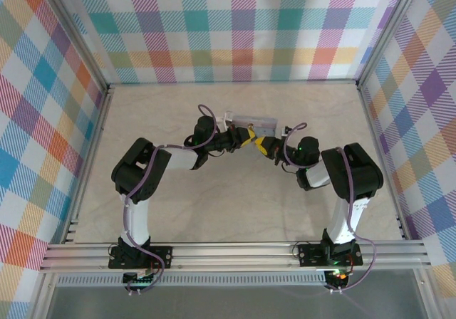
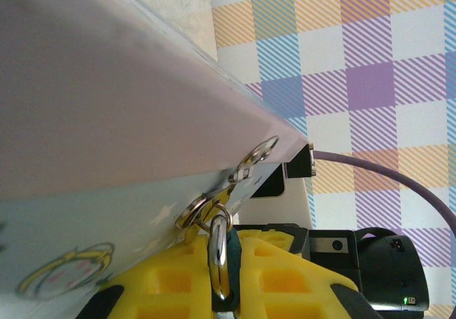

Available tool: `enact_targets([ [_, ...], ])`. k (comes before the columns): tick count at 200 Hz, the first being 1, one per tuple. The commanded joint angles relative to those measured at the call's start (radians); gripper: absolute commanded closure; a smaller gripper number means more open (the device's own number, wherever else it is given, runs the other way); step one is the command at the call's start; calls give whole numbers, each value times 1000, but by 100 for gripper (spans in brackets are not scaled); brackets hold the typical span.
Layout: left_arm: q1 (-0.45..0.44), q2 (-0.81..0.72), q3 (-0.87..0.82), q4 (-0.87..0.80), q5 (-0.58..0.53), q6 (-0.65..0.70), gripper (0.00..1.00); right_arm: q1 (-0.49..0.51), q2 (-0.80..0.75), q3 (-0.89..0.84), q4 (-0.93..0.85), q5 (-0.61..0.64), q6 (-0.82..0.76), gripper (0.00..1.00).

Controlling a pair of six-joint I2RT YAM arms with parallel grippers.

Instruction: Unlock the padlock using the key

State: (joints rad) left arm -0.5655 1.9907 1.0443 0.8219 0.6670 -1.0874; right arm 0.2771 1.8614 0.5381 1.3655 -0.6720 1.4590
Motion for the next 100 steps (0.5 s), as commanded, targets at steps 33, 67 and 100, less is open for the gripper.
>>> enact_targets([
  [33,-117,-13,12,48,294,30,100,16,19,140,-68,65,8,100],
  [67,-129,-20,10,-6,318,65,100,25,9,160,-104,55,-6,98],
  [100,-96,-43,-19,-95,232,132,100,20,-4,110,-140,51,-49,88],
])
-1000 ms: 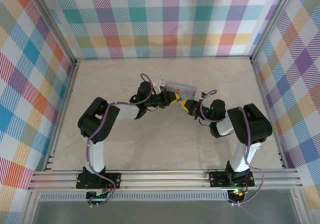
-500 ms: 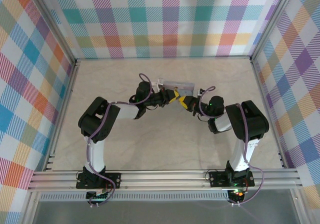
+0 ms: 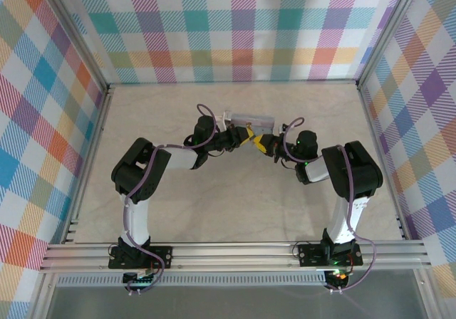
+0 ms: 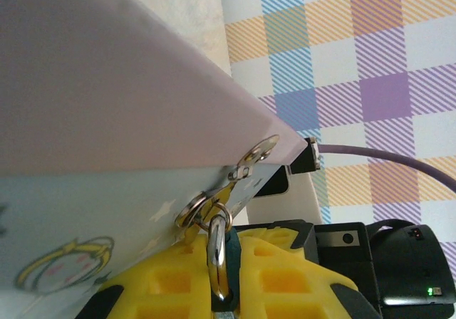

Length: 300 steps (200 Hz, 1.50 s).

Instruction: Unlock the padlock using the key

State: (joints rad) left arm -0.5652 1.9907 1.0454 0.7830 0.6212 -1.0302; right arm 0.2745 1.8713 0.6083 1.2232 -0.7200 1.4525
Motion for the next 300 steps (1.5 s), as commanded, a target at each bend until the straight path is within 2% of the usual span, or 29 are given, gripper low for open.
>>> enact_targets([
  [1,-94,-44,-22,-58,272,77,100,23,-14,37,2,99,-44,87],
  [12,-79,-54,-32,-92,231,102,100,18,-13,3,7,96,-57,81],
  [34,-55,-55,-33,-165,164,140,100,7,-21,-68,20,92,-85,75],
  [62,-34,-37,-33,-171,110,134,100,-3,-52,-151,17,87,-134,68],
  [98,-27,-31,-29,-180,82,134,100,-5,-175,-237,-132,88,-260,64],
  [114,-27,-29,-24,-195,75,137,100,-6,-260,-249,-276,91,-337,63],
  [132,-28,-30,-24,-210,73,138,100,-2,-390,-241,-526,120,-459,63],
  [159,-28,-39,-30,-249,63,152,100,10,-587,-177,-979,216,-667,63],
  [176,-28,-40,-31,-257,65,150,100,29,-660,-115,-1187,279,-780,64],
  [190,-30,-43,-33,-257,64,147,100,57,-692,-69,-1292,335,-859,65],
  [216,-31,-44,-25,-264,66,143,100,144,-693,22,-1424,475,-984,65],
  [254,-33,-44,-20,-266,77,134,100,261,-633,135,-1492,654,-1100,63],
  [300,-34,-49,-15,-274,89,132,100,342,-496,241,-1517,769,-1201,58],
])
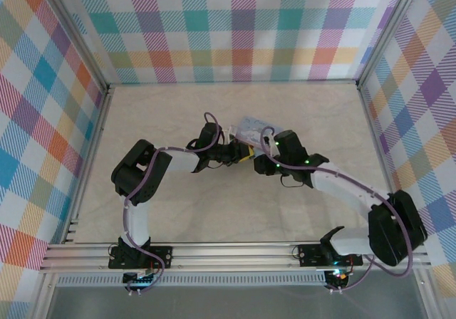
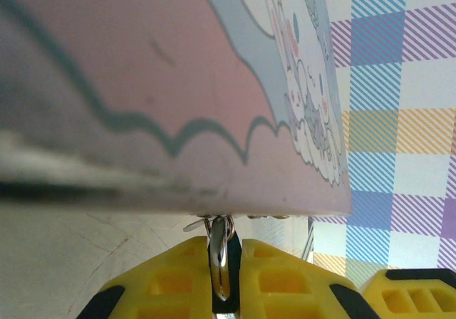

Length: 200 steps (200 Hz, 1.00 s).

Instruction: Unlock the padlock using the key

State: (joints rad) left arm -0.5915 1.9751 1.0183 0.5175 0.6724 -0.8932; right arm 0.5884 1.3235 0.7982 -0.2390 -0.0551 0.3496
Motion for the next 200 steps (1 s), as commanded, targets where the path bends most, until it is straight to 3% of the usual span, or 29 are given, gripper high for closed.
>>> enact_targets([
  [1,-8,-34,13,-9,38,-4,100,30,54,53,-54,107,-100,58],
  [134,-7,-44,33,-1,59,-19,100,93,282,182,-16,223,-228,53],
  [200,-6,-50,36,19,65,-38,100,109,322,205,-19,258,-259,59],
])
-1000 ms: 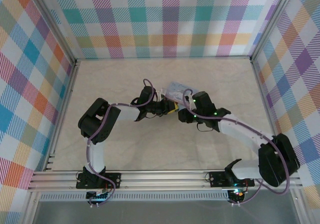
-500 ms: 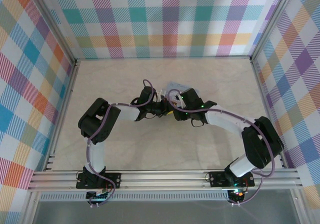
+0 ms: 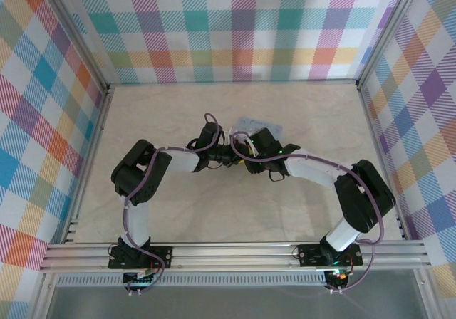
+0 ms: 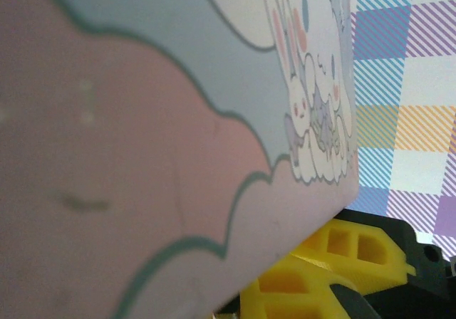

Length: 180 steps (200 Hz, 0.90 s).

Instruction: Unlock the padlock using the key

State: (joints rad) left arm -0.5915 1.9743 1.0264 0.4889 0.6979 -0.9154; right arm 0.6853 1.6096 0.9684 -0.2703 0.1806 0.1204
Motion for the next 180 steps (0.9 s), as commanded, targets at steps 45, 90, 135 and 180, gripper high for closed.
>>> enact_targets([
  [45,-7,-53,23,47,42,-15,100,14,45,34,22,31,-32,79],
  [90,-5,-58,18,8,37,17,100,12,43,24,26,5,-37,100],
  [135,-5,-67,-23,-80,-16,69,72,12,54,-11,54,-19,-33,100],
  [180,10,-114,-106,-89,-78,73,57,13,64,-53,95,-68,-47,100],
])
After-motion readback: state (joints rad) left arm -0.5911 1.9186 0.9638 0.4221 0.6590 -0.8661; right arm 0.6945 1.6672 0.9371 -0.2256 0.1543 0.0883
